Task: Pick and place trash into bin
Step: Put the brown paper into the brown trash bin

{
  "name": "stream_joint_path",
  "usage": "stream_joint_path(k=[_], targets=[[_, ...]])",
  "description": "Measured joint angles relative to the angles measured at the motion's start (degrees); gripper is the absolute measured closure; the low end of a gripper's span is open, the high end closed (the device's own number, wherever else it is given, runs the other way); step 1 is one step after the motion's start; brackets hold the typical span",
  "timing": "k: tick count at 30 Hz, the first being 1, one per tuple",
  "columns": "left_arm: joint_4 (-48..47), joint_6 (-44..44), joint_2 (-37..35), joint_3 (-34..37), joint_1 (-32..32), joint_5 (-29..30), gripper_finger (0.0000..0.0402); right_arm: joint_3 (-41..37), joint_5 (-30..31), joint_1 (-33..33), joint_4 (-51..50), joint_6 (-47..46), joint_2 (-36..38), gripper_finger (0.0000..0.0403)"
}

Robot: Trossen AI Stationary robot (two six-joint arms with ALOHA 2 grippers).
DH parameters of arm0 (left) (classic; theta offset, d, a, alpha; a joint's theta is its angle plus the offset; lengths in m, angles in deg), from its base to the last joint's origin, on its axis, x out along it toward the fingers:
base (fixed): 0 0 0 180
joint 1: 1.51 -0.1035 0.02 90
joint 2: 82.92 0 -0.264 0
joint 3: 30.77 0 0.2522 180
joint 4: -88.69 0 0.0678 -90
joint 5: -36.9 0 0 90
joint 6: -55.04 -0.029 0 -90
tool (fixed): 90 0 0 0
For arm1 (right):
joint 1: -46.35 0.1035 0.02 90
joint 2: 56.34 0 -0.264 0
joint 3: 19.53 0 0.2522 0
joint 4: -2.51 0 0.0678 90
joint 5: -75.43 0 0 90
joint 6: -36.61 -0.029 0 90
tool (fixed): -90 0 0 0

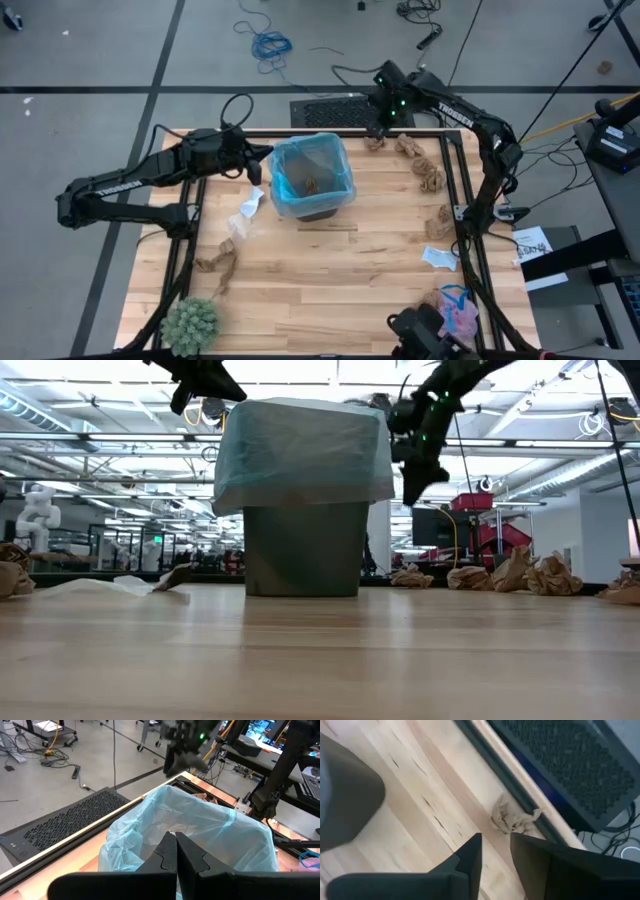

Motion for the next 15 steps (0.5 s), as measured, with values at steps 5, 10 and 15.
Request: stream_joint_path(k=[5,10,15], targets=[[0.0,0.6,0.0,0.0,0.0,0.0,0.0402,-7.2,0.5,-0.2,6.5,-1.0,0.0,0.0248],[0.0,1.0,0.0,0.0,0.0,0.0,0.0402,-11.1,0.6,-1.5,10.0,-5.0,-1.9,0.0195],[0.0,1.2,0.0,0.0,0.0,0.0,0.0402,-11.2,2.4,-1.9,11.5,-5.8,-5.2,0.0160]])
